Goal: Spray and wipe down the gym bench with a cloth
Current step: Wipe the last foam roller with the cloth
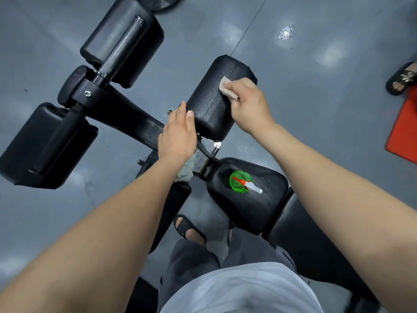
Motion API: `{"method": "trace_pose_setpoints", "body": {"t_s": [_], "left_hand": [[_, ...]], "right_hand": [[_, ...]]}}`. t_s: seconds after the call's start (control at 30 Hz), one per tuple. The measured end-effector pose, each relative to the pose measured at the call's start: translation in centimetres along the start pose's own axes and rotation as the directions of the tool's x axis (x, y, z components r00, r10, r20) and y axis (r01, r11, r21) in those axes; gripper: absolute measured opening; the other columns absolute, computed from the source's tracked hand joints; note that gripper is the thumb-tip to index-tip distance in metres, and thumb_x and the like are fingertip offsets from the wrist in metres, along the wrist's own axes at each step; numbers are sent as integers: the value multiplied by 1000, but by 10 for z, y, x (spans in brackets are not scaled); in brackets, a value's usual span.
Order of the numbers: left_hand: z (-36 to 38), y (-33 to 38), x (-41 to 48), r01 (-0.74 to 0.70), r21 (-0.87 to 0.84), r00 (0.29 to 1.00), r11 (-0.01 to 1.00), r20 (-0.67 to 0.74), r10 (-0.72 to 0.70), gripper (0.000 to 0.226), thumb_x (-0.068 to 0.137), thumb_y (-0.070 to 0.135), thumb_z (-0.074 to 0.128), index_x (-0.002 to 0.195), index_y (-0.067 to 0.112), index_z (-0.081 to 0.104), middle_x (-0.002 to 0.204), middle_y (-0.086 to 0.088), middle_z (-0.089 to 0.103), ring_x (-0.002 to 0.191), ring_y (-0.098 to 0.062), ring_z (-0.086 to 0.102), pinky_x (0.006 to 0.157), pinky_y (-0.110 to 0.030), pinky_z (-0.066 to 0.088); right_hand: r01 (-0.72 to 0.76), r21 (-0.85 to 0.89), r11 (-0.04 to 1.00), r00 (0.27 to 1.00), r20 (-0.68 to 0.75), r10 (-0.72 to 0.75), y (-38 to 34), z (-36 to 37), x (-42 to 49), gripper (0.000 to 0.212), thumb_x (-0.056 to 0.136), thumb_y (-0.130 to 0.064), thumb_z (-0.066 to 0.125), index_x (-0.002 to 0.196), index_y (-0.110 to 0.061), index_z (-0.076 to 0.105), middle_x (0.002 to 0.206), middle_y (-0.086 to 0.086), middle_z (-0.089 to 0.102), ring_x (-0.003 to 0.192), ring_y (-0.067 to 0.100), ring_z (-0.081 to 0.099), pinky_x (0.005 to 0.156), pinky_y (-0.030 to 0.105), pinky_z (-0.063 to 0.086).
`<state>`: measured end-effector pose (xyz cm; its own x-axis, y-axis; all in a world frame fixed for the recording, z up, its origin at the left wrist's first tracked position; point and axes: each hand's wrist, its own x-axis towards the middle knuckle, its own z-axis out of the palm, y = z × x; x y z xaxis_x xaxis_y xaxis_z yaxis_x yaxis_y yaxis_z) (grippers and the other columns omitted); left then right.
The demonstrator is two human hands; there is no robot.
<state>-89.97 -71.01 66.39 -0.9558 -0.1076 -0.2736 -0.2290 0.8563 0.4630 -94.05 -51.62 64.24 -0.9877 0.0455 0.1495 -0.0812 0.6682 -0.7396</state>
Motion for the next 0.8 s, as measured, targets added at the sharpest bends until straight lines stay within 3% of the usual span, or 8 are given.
{"method": "trace_pose_setpoints", "body": {"t_s": [0.1,0.27,0.43,0.6,0.8], "left_hand": [[0,0,0,8,-4,1000,1000,0,-8,56,108,51,16,160,33,26,162,8,32,142,-21,40,112,-48,33],[2,-1,0,19,-19,1000,1000,4,-19,56,107,52,15,159,35,26,161,10,34,142,-19,41,113,-49,35],[1,-2,2,15,-10,1000,1000,14,-15,56,107,52,14,160,35,24,162,9,33,143,-19,40,113,-50,36],[2,-3,3,23,-6,1000,1000,15,-23,56,107,52,15,160,35,24,161,10,33,141,-20,42,113,-48,36],[3,-3,4,27,-16,1000,1000,1,-27,55,107,53,17,158,37,29,161,12,33,142,-20,41,114,-47,35]], "right_hand": [[82,22,996,996,38,-83,-7,2,-10,40,81,7,48,108,-7,73,104,13,62,99,30,64,81,27,47],[164,49,985,984,59,-166,-17,14,-29,41,80,4,48,110,-6,73,99,12,64,95,31,64,81,38,53],[254,69,965,958,118,-260,-22,17,-48,45,76,11,49,109,-6,74,98,13,61,89,31,59,75,27,43],[371,-12,929,893,278,-353,-14,10,-57,40,81,8,51,106,-15,73,104,11,51,95,28,48,73,43,49],[357,-55,933,920,193,-341,-11,6,-51,32,84,-4,43,98,-14,70,107,12,53,96,30,50,70,44,51]]}}
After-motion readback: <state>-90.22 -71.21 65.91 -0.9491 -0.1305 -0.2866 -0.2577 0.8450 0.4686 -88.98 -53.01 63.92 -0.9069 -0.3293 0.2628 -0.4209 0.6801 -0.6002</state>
